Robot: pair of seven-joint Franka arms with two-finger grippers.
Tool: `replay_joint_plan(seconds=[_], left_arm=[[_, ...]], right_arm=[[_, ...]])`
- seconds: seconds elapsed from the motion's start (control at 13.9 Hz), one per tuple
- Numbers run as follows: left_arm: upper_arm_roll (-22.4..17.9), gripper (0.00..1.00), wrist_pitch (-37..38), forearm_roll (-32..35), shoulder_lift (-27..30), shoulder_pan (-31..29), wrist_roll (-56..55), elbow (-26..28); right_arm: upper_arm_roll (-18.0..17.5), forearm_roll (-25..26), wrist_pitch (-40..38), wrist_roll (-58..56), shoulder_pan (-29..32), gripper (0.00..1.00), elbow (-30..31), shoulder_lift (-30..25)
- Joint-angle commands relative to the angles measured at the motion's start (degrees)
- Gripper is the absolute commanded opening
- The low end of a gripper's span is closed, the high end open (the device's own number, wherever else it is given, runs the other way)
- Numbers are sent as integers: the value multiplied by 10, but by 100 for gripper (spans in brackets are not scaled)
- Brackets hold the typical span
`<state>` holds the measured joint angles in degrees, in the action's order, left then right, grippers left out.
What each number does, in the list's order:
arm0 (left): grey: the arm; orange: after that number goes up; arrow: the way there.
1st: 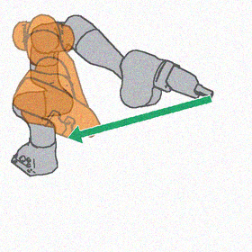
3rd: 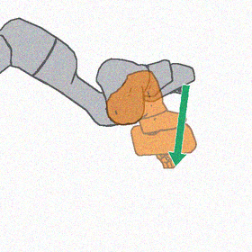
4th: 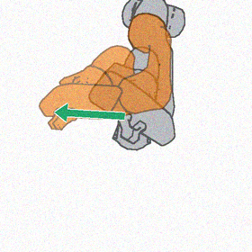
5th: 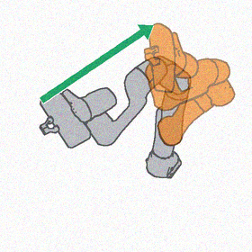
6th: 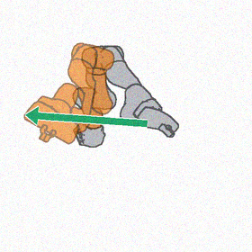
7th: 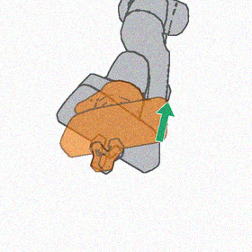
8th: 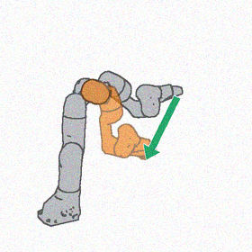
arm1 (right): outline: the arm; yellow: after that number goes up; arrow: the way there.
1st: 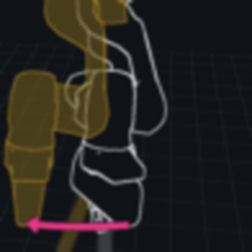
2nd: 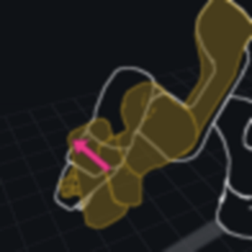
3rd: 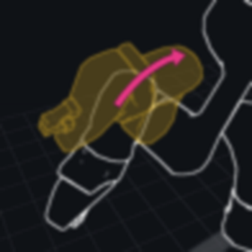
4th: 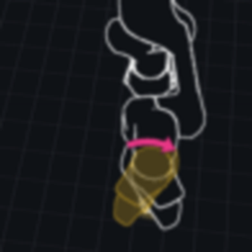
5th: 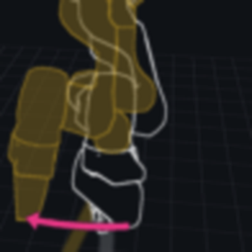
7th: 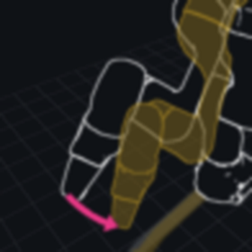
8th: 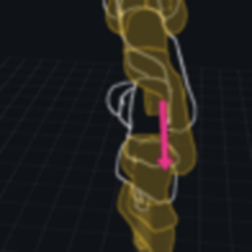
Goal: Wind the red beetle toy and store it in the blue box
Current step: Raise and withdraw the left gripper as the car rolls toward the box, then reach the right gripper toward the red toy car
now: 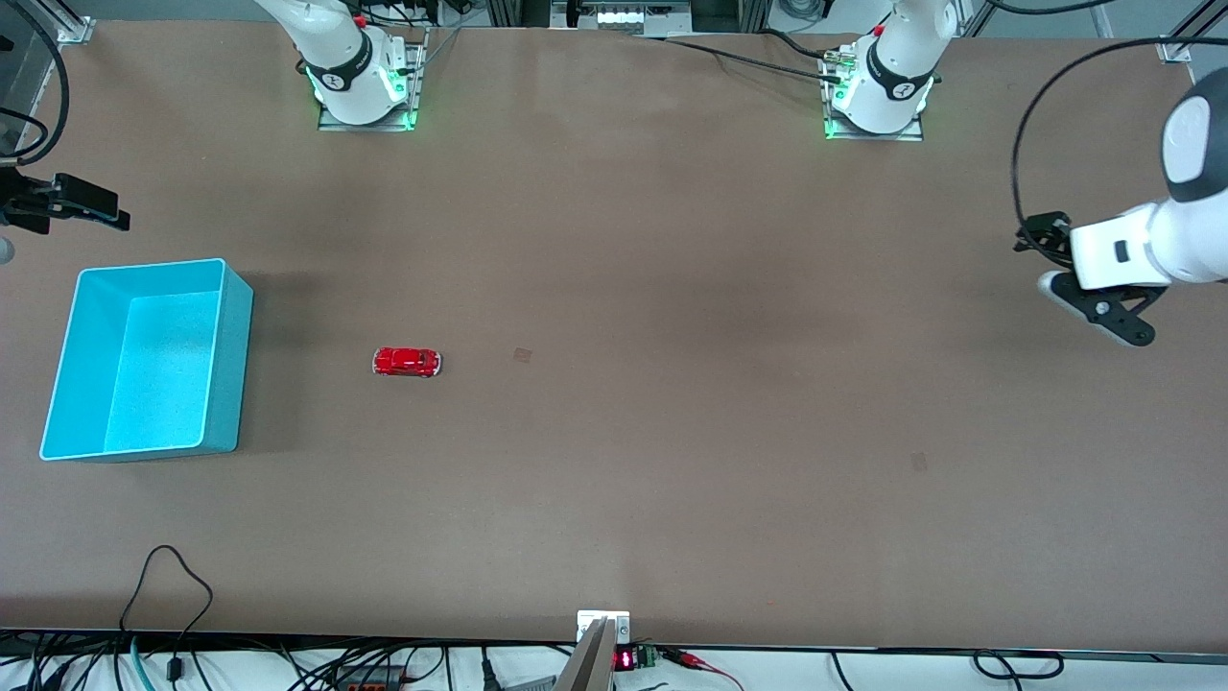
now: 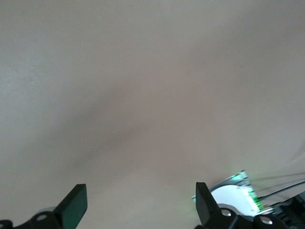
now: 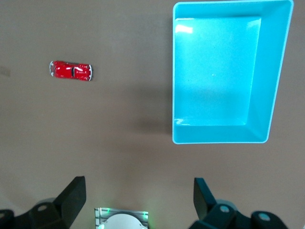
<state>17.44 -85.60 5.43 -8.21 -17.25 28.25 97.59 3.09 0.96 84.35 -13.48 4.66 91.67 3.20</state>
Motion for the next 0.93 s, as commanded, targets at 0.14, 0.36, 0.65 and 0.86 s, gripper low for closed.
replay_joint_plan(seconds=[0.14,0.36,0.65,0.86], left_arm=[[81,100,100,-3,-6,-2,-185,-99],[81,100,101,-4,-3,5,-217,-113],[-106,100,-6,-82,39,122,-320,-75],[-149,100,-104,-78,104,171,-321,12]], right_arm=[[0,-9,-26,-79,-3,100,8,4],[-35,-28,11,-135,5,100,44,0],[-194,-23,91,-172,78,100,84,-4],[-243,-12,134,-229,74,100,126,-6]])
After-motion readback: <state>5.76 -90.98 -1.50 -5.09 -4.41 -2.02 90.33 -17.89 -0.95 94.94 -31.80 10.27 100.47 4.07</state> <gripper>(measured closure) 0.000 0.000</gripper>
